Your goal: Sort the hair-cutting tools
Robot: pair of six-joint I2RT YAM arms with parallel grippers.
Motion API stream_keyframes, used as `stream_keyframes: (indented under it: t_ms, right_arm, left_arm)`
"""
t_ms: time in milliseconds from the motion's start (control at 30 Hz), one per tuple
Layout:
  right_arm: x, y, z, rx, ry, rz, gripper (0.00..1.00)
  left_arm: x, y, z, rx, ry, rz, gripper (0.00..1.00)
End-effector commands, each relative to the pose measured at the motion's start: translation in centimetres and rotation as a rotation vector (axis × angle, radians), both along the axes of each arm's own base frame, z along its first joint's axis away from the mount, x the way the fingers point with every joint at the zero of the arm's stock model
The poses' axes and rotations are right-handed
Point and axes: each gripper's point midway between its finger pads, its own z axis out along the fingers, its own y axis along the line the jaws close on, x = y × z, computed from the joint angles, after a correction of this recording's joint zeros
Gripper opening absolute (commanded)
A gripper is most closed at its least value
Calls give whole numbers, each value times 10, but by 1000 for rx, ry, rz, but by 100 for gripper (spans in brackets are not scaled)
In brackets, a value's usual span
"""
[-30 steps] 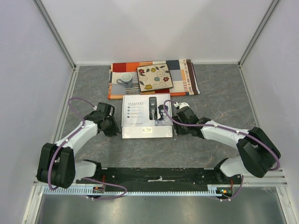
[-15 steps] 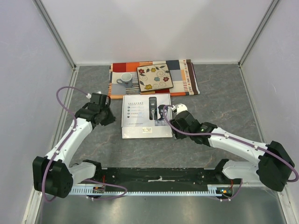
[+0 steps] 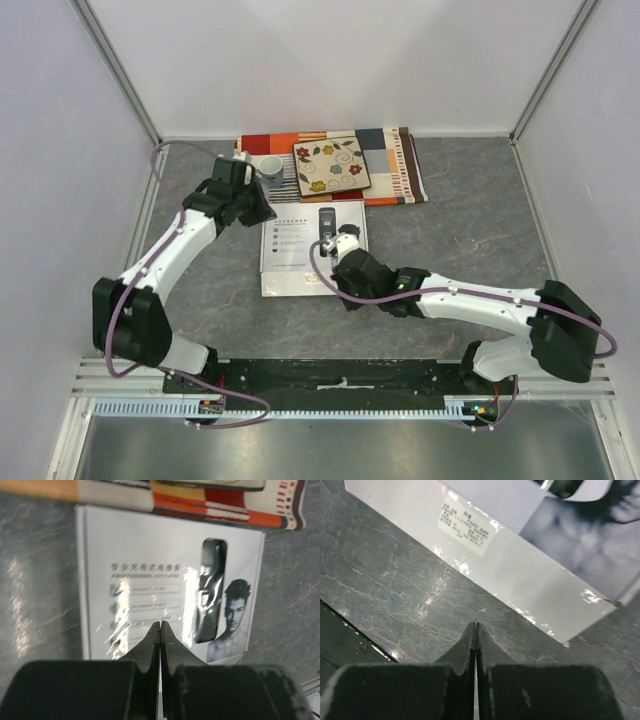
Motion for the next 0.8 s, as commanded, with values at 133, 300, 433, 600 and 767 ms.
stream_keyframes:
  t_ms: [133, 300, 433, 600, 767]
  right_arm:
    - [1, 49, -12, 60, 15, 42, 0]
    - [0, 59, -27, 48, 29, 67, 0]
    - [4, 70, -32, 62, 23, 74, 0]
    - [8, 77, -50, 19, 39, 77, 0]
    - [14, 85, -57, 8, 37, 66, 0]
  left_arm:
    - [80, -58, 27, -18, -138, -163, 2]
    - [114, -72, -11, 15, -67, -175, 2]
    - [137, -87, -22, 29, -70, -195, 2]
    - [148, -96, -44, 121, -49, -195, 2]
    - [151, -97, -70, 178, -22, -197, 2]
